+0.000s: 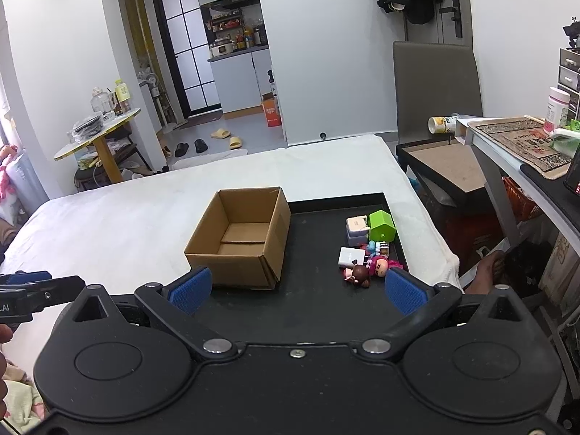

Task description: Organize rigid objects

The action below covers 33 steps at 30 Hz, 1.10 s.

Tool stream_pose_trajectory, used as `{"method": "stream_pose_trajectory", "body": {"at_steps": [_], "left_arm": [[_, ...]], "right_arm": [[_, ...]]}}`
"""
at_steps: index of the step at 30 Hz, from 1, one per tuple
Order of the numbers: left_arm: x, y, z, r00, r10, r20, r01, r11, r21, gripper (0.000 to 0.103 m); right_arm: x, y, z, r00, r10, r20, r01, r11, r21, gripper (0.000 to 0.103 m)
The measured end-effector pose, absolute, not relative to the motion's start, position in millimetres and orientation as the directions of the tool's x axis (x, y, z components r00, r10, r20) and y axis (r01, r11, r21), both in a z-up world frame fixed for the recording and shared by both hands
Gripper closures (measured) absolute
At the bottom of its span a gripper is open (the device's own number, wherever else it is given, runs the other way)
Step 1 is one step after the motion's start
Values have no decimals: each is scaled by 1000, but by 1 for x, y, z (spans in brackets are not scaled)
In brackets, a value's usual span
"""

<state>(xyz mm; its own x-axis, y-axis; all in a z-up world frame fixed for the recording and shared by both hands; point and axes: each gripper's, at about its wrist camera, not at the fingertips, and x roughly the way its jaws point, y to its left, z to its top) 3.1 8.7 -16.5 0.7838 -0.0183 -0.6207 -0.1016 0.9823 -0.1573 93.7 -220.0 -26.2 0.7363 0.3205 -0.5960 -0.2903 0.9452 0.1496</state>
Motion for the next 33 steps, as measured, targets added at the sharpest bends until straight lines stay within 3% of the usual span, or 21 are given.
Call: {"method": "stream_pose_trajectory", "body": {"at_steps": [33], "left_arm": [[20, 8, -22, 764, -39, -644, -81, 984, -155, 8]], "right_arm": [[100, -225, -34, 741, 300, -601, -261, 953, 154, 0]]}}
